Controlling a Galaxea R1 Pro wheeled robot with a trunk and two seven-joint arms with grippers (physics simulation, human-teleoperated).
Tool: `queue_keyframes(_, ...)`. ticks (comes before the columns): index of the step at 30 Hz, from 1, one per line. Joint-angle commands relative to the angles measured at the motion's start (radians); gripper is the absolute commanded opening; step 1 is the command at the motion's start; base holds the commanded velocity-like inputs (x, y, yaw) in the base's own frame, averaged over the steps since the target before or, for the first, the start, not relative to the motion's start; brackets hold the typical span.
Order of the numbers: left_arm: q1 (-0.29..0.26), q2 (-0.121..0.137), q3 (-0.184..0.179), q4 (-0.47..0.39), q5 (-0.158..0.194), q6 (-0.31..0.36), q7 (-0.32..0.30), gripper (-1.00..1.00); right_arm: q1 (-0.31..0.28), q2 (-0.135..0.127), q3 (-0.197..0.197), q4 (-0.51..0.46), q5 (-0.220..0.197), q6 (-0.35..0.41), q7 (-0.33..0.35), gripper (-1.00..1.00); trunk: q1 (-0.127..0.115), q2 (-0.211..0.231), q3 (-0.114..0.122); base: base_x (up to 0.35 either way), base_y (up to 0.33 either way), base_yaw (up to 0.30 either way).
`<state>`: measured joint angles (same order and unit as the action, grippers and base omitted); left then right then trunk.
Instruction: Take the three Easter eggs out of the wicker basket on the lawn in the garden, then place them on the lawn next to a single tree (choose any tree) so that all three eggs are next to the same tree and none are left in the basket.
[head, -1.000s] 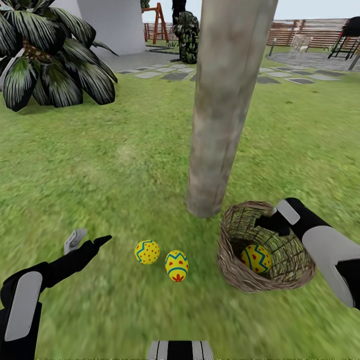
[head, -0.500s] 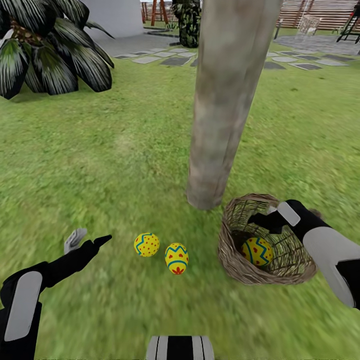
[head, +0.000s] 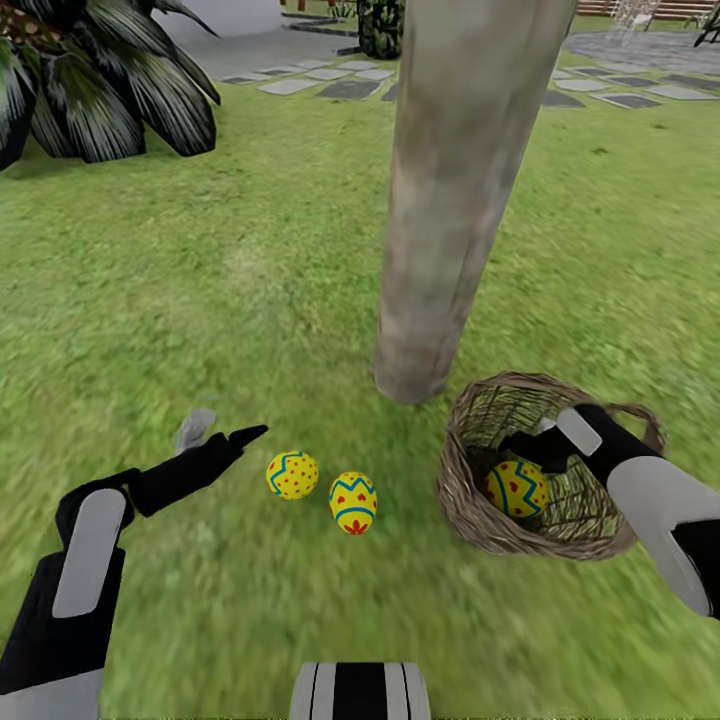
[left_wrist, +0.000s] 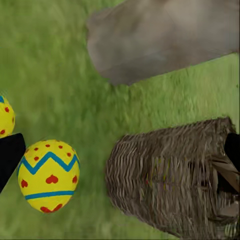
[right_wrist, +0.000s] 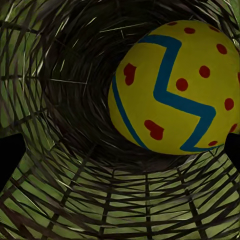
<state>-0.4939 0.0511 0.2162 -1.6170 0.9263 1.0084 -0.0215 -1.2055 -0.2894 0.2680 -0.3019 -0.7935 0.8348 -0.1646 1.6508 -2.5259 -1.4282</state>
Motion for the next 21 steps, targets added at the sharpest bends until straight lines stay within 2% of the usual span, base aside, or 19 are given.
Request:
queue_keyframes(1,-0.057,-0.003,-0.027,0.003,0.010,0.004,0.011,1.00,0.000,-0.001,0.007,-0.002,-0.010,-0.001,-0.007,1.00,0.000,-0.001,-0.005,0.000,0.000,0.000)
queue_keyframes(3,-0.120,-0.003,-0.056,0.015,0.021,0.005,0.046,1.00,0.000,-0.002,0.007,-0.002,-0.003,-0.006,-0.007,1.00,0.001,-0.001,-0.012,0.000,0.000,0.000)
queue_keyframes(4,-0.183,-0.001,-0.094,0.043,0.036,0.005,0.084,1.00,0.000,-0.002,0.007,-0.002,0.008,-0.008,-0.007,1.00,0.002,-0.001,-0.016,0.000,0.000,0.000)
queue_keyframes(5,-0.224,0.002,-0.117,0.070,0.053,0.005,0.099,1.00,0.000,-0.002,0.007,-0.002,0.017,-0.009,-0.007,1.00,0.002,-0.001,-0.020,0.000,0.000,0.000)
queue_keyframes(6,-0.295,0.022,-0.144,0.130,0.111,0.005,0.115,1.00,0.000,-0.001,0.007,-0.003,0.030,-0.010,-0.006,1.00,0.002,-0.002,-0.024,0.000,0.000,0.000)
queue_keyframes(7,-0.334,0.044,-0.156,0.157,0.182,0.005,0.122,1.00,0.000,-0.001,0.007,-0.004,0.035,-0.011,-0.006,1.00,0.003,-0.002,-0.028,0.000,0.000,0.000)
queue_keyframes(9,-0.361,0.090,-0.190,0.158,0.311,0.005,0.125,1.00,0.000,-0.001,0.007,-0.006,0.038,-0.011,-0.007,1.00,0.004,-0.002,-0.036,0.000,0.000,0.000)
queue_keyframes(12,-0.375,0.163,-0.291,0.117,0.529,0.003,0.127,1.00,0.000,-0.001,0.007,-0.008,0.041,-0.011,-0.007,1.00,0.005,-0.003,-0.047,0.000,0.000,0.000)
queue_keyframes(13,-0.378,0.199,-0.317,0.107,0.615,0.002,0.128,1.00,0.000,-0.002,0.007,-0.009,0.041,-0.011,-0.007,1.00,0.006,-0.003,-0.051,0.000,0.000,0.000)
queue_keyframes(14,-0.379,0.221,-0.326,0.103,0.652,0.002,0.128,1.00,0.000,-0.002,0.007,-0.010,0.041,-0.011,-0.007,1.00,0.006,-0.004,-0.055,0.000,0.000,0.000)
queue_keyframes(16,-0.380,0.261,-0.336,0.100,0.694,0.002,0.128,1.00,0.000,-0.002,0.007,-0.012,0.042,-0.011,-0.007,1.00,0.007,-0.004,-0.059,0.000,0.000,0.000)
queue_keyframes(18,-0.380,0.289,-0.340,0.099,0.710,0.003,0.125,1.00,0.000,-0.003,0.008,-0.012,0.042,-0.011,-0.007,1.00,0.007,-0.004,-0.059,0.000,0.000,0.000)
queue_keyframes(19,-0.380,0.325,-0.343,0.103,0.734,0.004,0.122,1.00,0.000,-0.003,0.009,-0.014,0.042,-0.014,-0.008,1.00,0.007,-0.004,-0.059,0.000,0.000,0.000)
queue_keyframes(21,-0.380,0.359,-0.346,0.126,0.747,0.005,0.113,1.00,0.000,-0.005,0.009,-0.019,0.060,-0.031,-0.007,1.00,0.007,-0.004,-0.059,0.000,0.000,0.000)
